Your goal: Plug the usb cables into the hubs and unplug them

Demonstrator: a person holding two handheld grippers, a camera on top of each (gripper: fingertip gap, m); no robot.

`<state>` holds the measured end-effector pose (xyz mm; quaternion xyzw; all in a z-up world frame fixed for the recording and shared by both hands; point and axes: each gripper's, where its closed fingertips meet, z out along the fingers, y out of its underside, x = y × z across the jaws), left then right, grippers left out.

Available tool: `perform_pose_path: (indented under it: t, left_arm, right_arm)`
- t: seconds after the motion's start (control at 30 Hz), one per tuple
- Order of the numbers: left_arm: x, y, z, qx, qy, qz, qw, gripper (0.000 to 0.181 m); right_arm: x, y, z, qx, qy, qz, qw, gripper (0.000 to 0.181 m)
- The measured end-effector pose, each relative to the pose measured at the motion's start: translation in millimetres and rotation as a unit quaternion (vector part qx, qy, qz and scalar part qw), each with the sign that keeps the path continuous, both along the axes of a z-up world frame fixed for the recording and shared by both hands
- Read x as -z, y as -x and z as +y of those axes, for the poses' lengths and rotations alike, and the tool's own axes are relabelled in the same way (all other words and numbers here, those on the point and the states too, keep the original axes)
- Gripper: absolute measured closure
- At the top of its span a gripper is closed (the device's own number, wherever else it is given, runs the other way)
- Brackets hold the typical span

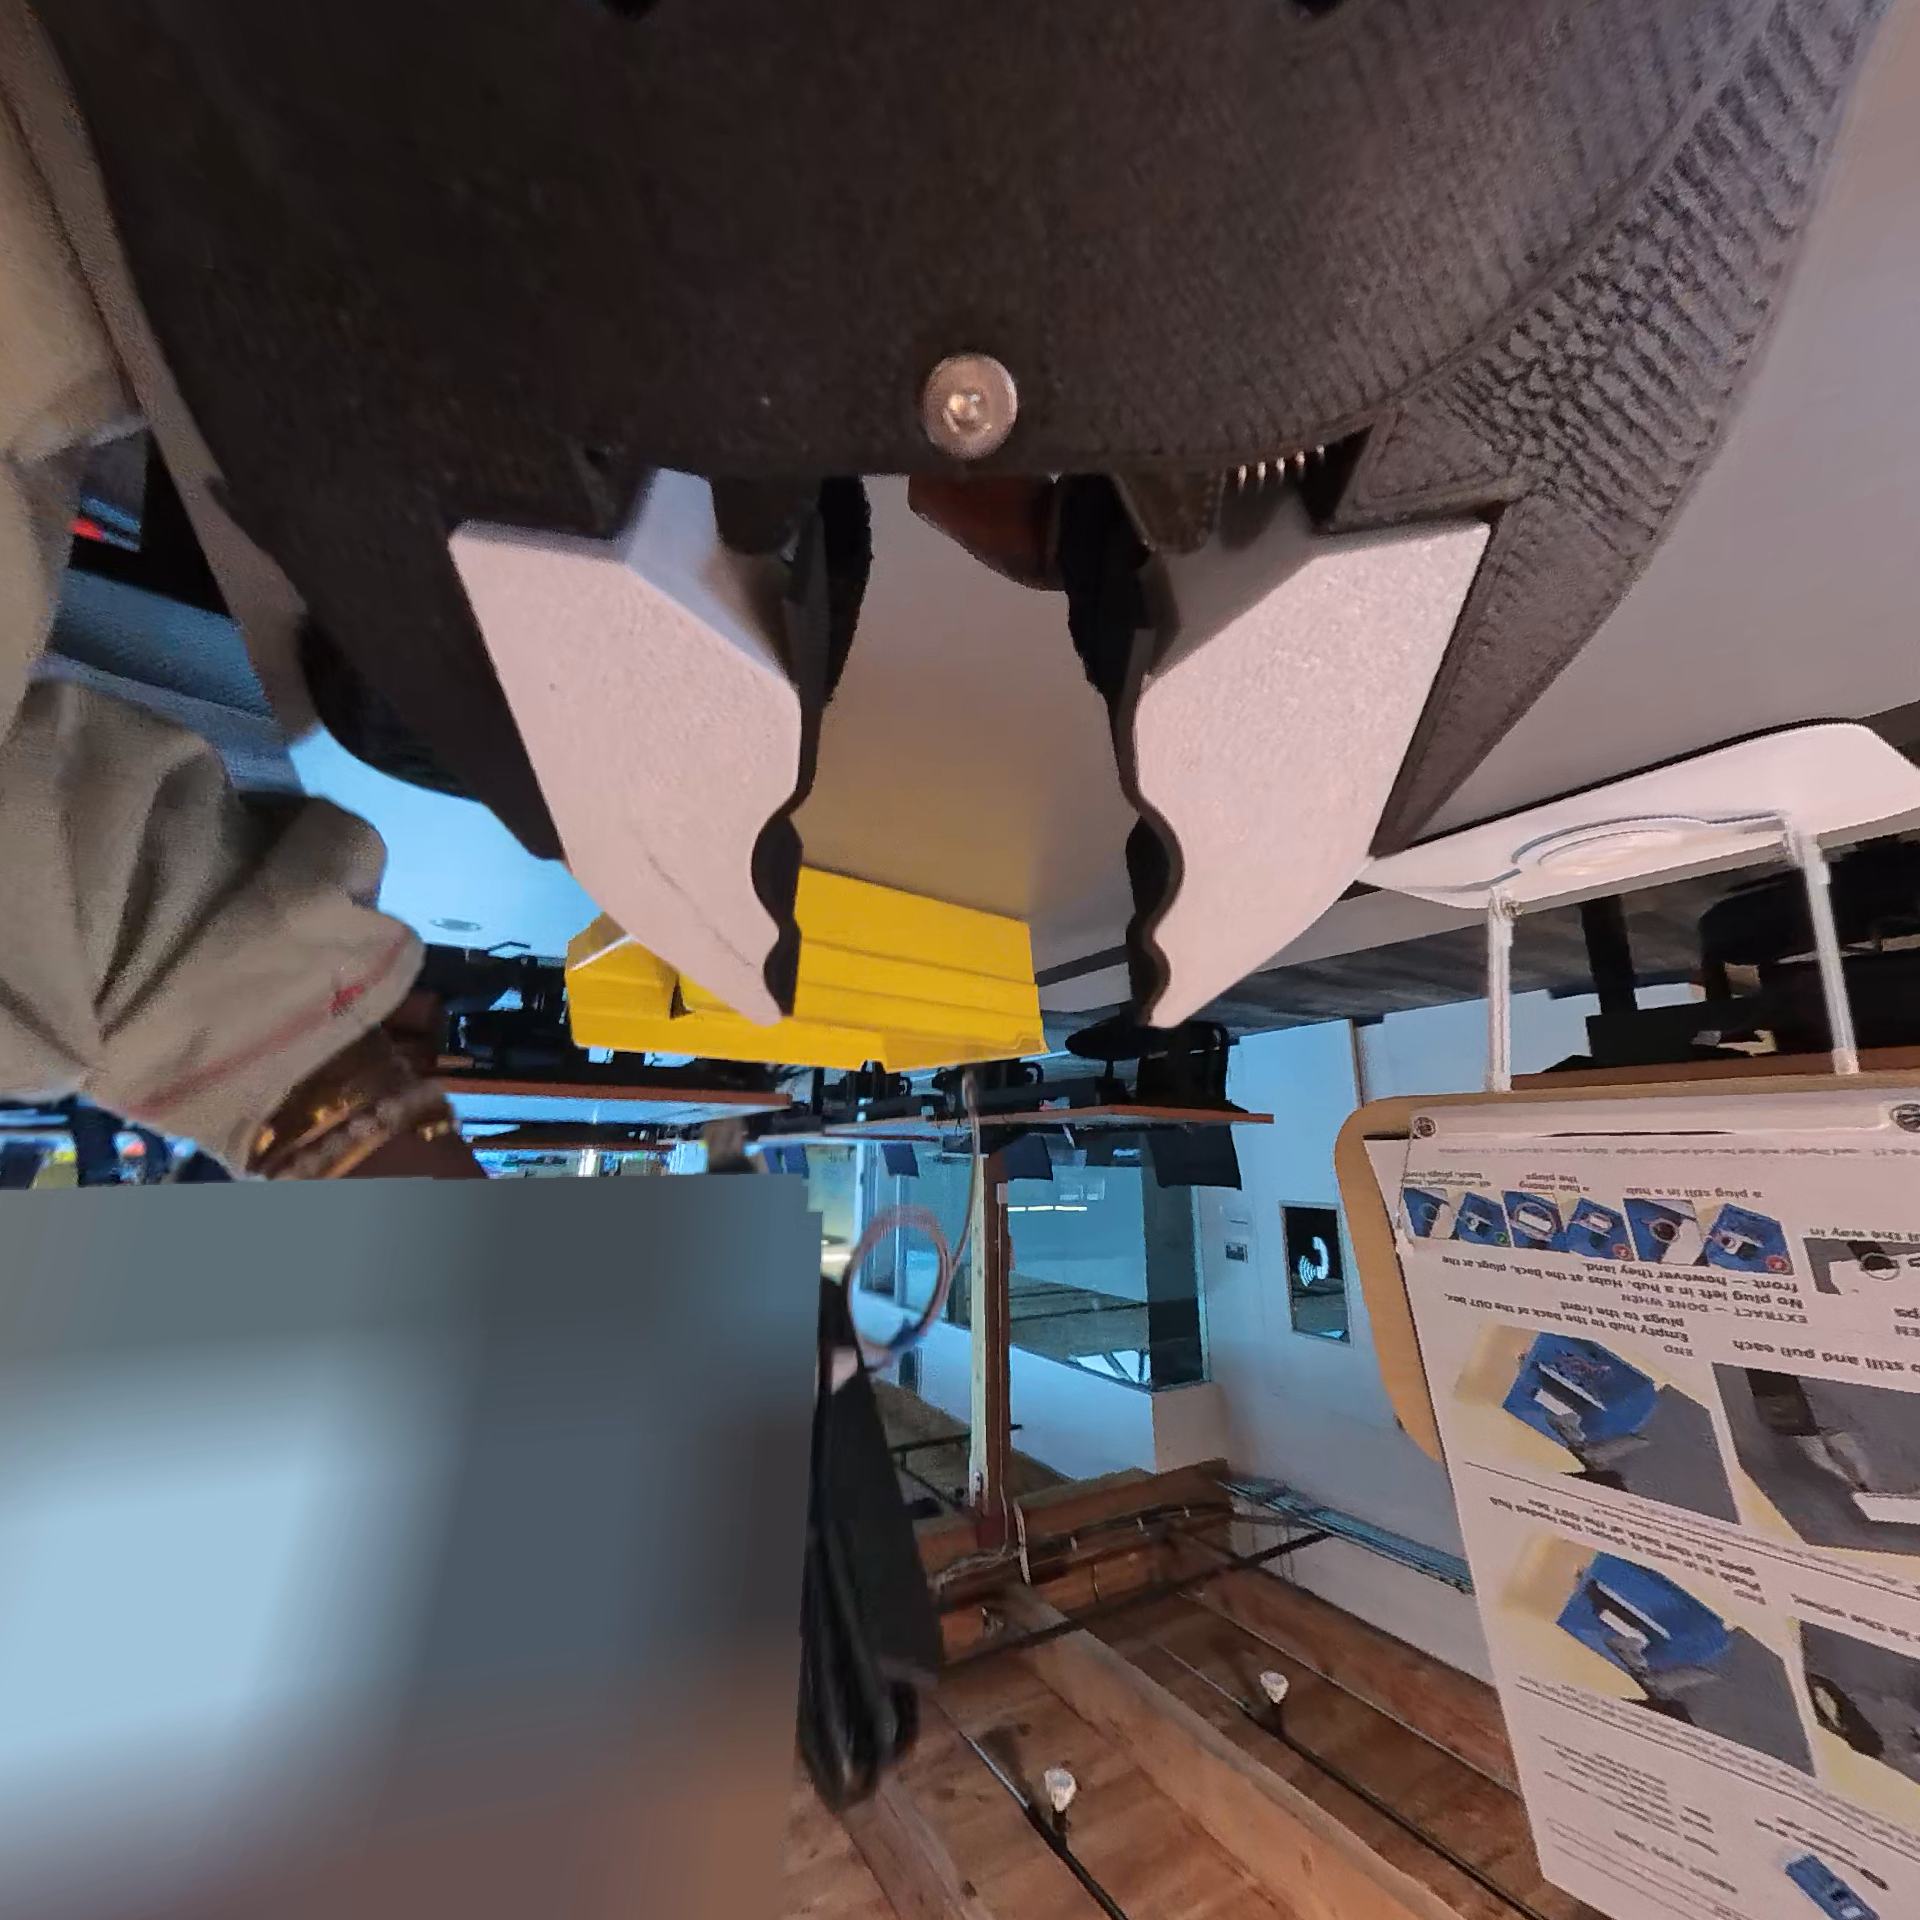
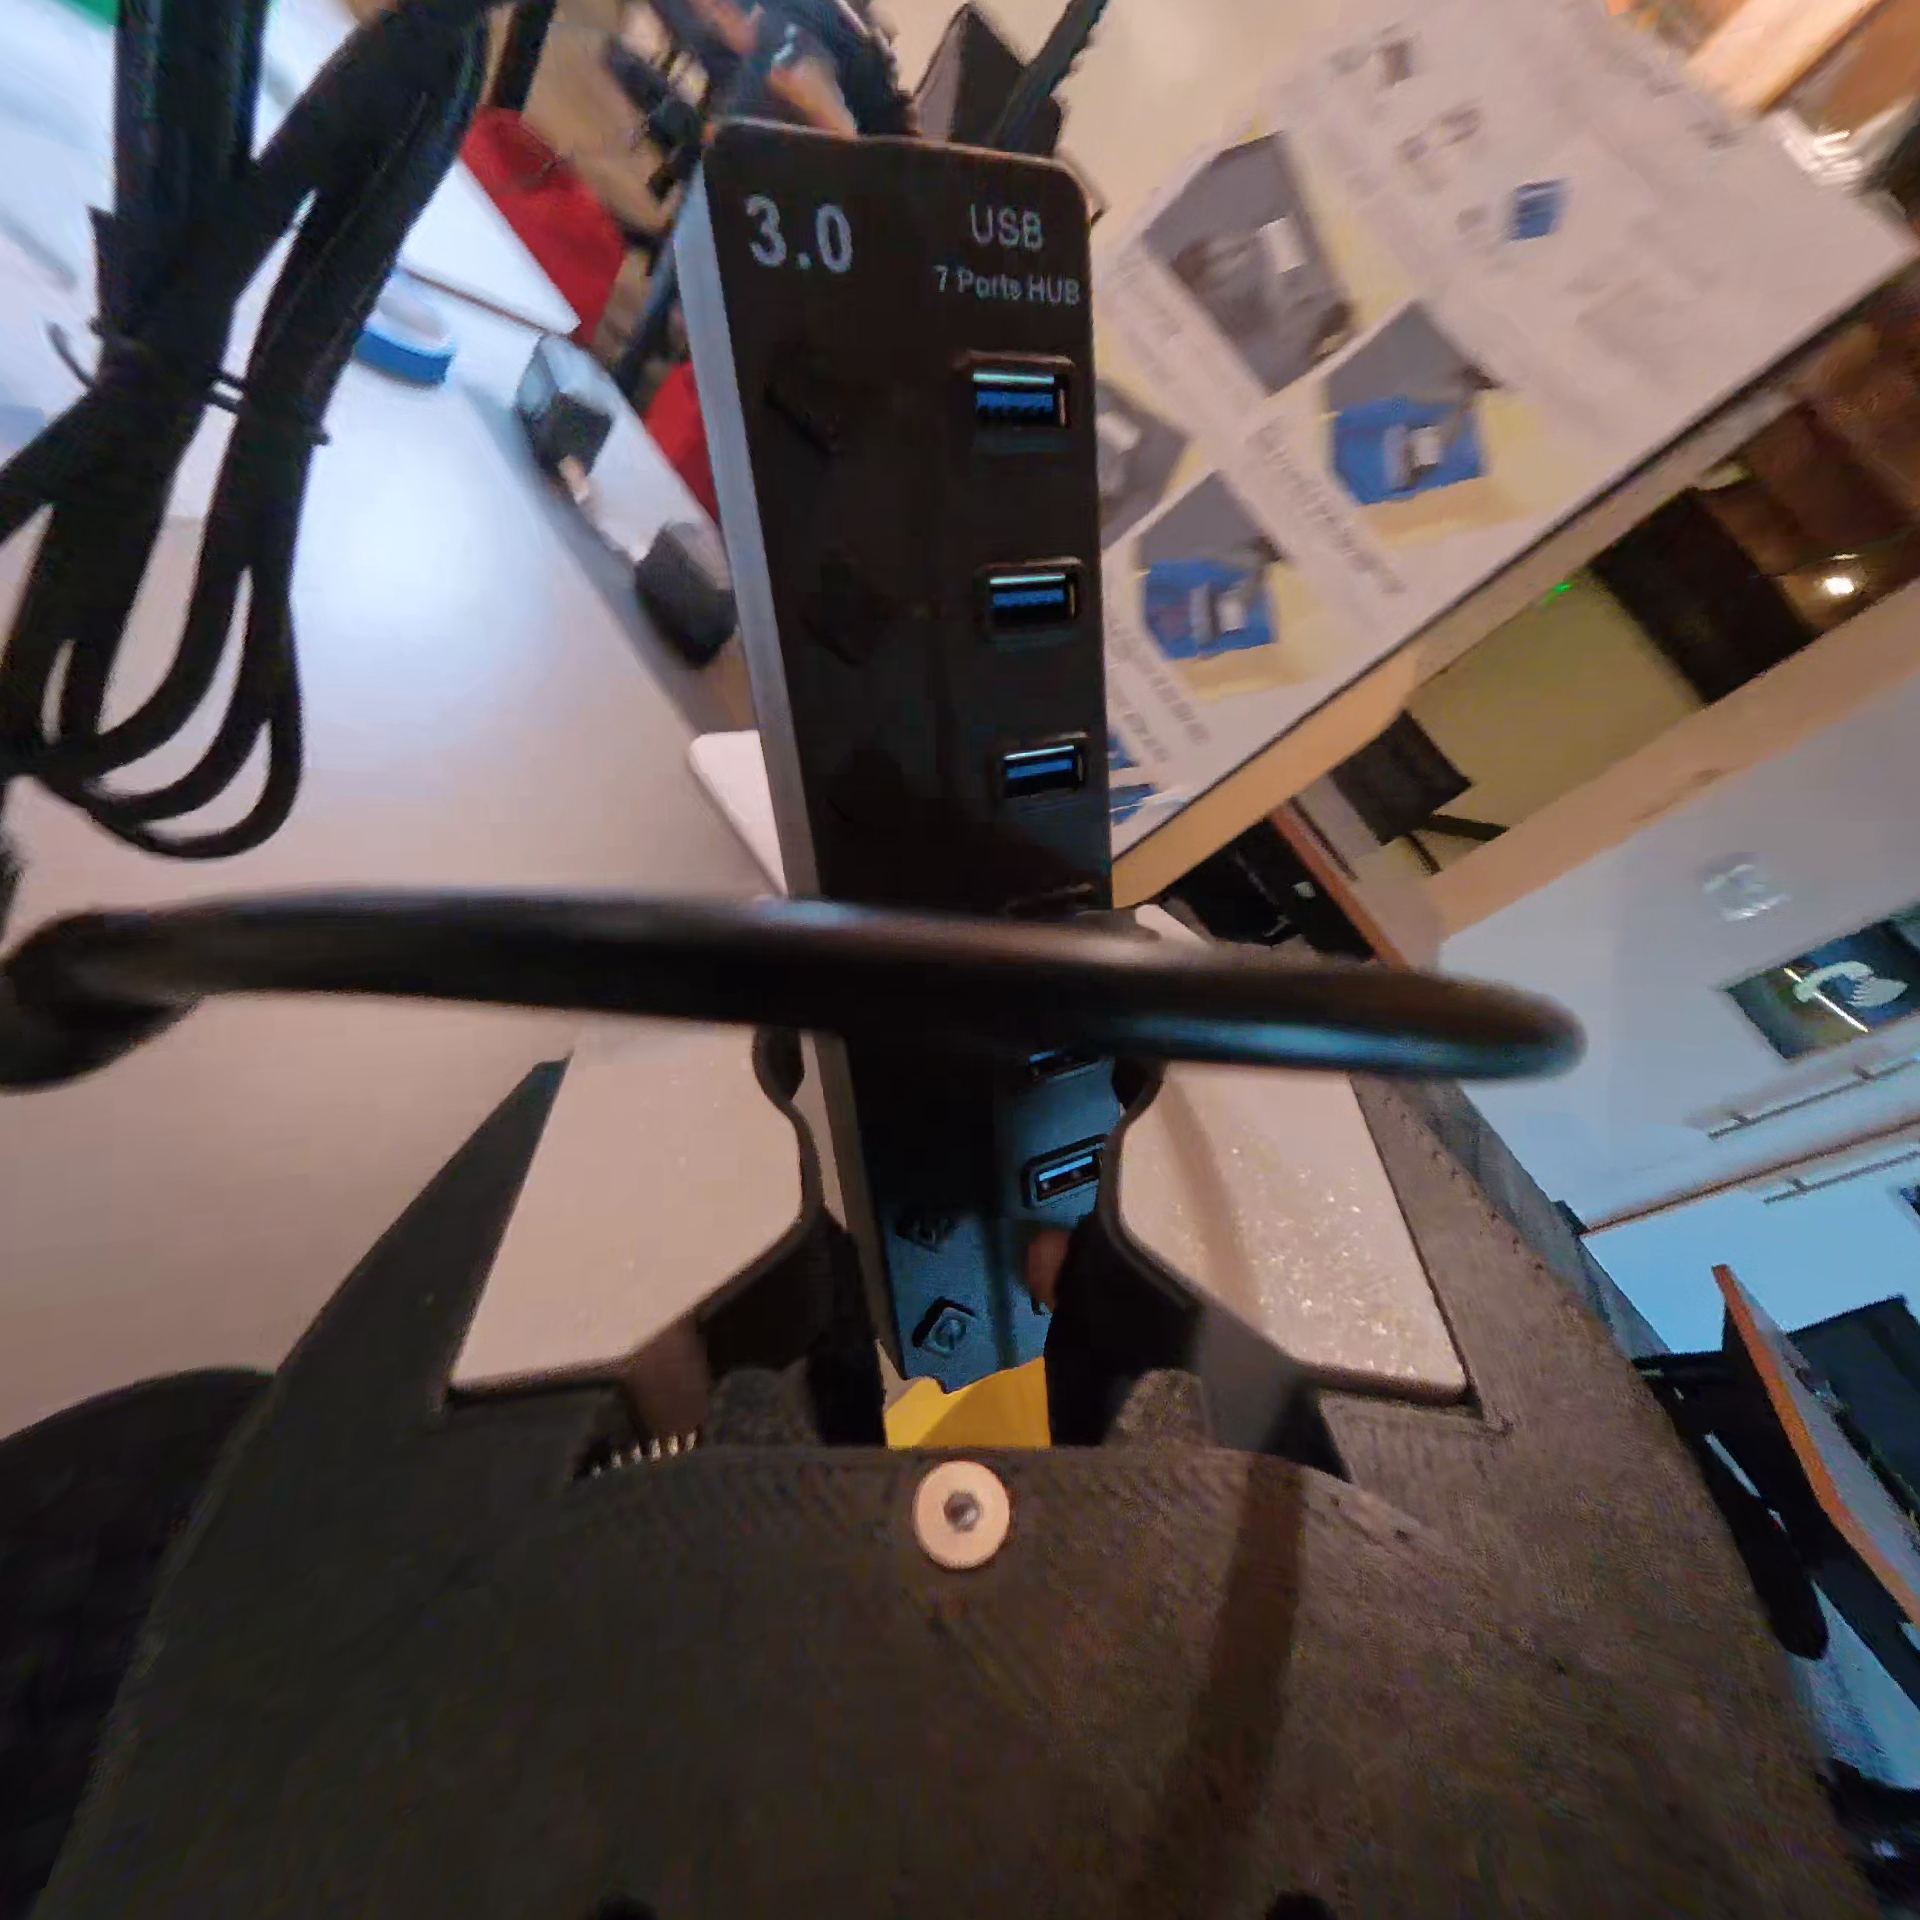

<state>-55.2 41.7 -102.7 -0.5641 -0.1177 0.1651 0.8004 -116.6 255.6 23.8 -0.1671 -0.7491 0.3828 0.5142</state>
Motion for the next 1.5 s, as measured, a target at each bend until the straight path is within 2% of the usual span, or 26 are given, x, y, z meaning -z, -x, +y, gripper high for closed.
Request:
perform_pose_path:
  t: [0.13, 0.27, 0.5, 0.63, 0.77, 0.93, 1.17, 1.27, 1.4, 1.5]
  left_arm:
    - [3, -2, 5, 0.0, 0.018, 0.009, 1.0, 0.121]
    - [3, -1, 4, 0.001, 0.014, 0.006, 1.0, 0.122]
    - [4, 0, 4, 0.002, 0.015, 0.003, 1.0, 0.122]
    - [4, 1, 4, 0.001, 0.012, -0.001, 1.0, 0.123]
    - [4, 2, 3, 0.0, 0.011, -0.003, 1.0, 0.123]
    - [5, 3, 3, 0.001, 0.01, -0.006, 1.0, 0.124]
    - [5, 3, 3, 0.001, 0.012, -0.004, 1.0, 0.124]
    - [5, 3, 3, 0.001, 0.011, -0.005, 1.0, 0.124]
    - [5, 3, 3, 0.002, 0.01, -0.006, 1.0, 0.124]
    - [5, 3, 4, 0.003, 0.012, -0.006, 1.0, 0.124]
  right_arm:
    - [-28, 17, 54, 0.047, 0.064, 0.035, 0.996, 0.123]
    - [-18, 31, 115, 0.119, 0.128, 0.033, 0.984, 0.123]
    - [38, 40, 184, 0.155, 0.327, 0.001, 0.932, 0.123]
    - [78, 45, 222, 0.214, 0.362, -0.015, 0.907, 0.122]
    - [124, 46, 259, 0.308, 0.357, -0.065, 0.88, 0.122]
    - [157, 44, 267, 0.352, 0.31, -0.118, 0.875, 0.122]
    - [210, 47, 255, 0.381, 0.181, -0.263, 0.868, 0.122]
    - [222, 45, 254, 0.396, 0.137, -0.302, 0.856, 0.123]
    - [210, 44, 242, 0.375, 0.162, -0.304, 0.861, 0.126]
    - [179, 40, 231, 0.351, 0.184, -0.273, 0.877, 0.12]
